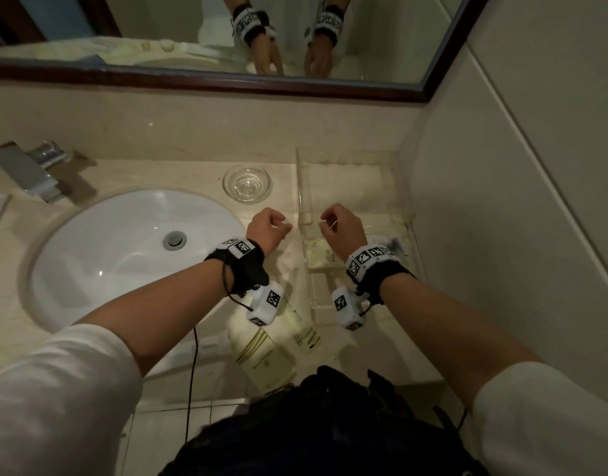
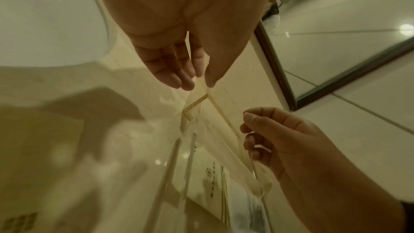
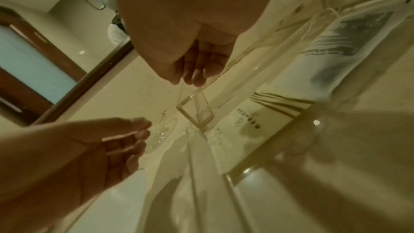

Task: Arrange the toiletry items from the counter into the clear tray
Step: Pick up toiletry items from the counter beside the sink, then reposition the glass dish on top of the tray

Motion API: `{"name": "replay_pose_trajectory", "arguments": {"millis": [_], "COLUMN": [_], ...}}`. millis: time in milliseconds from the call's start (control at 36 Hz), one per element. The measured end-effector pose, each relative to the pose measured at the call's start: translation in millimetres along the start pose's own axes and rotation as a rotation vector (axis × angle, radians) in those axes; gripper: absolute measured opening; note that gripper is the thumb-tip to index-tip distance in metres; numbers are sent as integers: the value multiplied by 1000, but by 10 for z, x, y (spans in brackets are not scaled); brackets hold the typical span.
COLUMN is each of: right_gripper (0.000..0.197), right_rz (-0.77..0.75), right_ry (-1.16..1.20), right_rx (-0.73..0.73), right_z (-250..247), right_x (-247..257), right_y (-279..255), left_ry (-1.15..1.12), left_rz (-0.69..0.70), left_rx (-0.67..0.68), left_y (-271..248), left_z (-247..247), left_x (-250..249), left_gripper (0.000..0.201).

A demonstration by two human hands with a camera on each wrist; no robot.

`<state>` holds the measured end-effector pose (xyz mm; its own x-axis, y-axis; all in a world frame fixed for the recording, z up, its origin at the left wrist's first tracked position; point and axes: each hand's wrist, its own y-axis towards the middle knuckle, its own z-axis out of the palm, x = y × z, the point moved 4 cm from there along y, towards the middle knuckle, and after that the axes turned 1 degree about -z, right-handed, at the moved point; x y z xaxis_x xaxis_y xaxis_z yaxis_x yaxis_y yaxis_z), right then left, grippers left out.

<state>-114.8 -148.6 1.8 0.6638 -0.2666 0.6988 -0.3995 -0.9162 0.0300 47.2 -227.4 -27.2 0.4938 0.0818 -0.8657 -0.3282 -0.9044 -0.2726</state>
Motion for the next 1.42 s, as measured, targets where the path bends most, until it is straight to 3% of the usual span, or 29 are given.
{"name": "replay_pose_trajectory", "arguments": {"millis": [167,250,361,444,667,750,917,1111,1250,1417], "right_gripper": [10,8,2,9,14,33,42,35,15,26], "right_rz": [170,230,322,387,567,631,724,815,816,775], "right_ry": [257,373,534,666,809,794,718,685,715,666], "right_rx": [-5,-1,51,117,357,391,378,445,474,533], "right_z": [39,59,140,204,505,590,745,869,956,1066], "right_x": [88,191,339,482,795,834,876,809,819,826], "right_y": [57,122,231,289,468,543,676,793,873,951], "left_ry": [-244,-379,-567,-648,-705,-680,-636,-653,-622,-635], "left_rz": [-305,-396,-464,-499,-549,-552,-535,-508,-468,-441], "left_rx": [-118,-119,-130,-149,-163,-160,-117,-84,-138,-131], "left_y": [116,163,186,227,363,417,554,754,841,923], "left_z": [-301,-420,-554,-630,-791,-826,-821,-730,-729,-705], "left_x": [226,252,223,243,232,217,187,223,281,352], "left_gripper": [39,12,11,38,47,49,45,26,44,42]}}
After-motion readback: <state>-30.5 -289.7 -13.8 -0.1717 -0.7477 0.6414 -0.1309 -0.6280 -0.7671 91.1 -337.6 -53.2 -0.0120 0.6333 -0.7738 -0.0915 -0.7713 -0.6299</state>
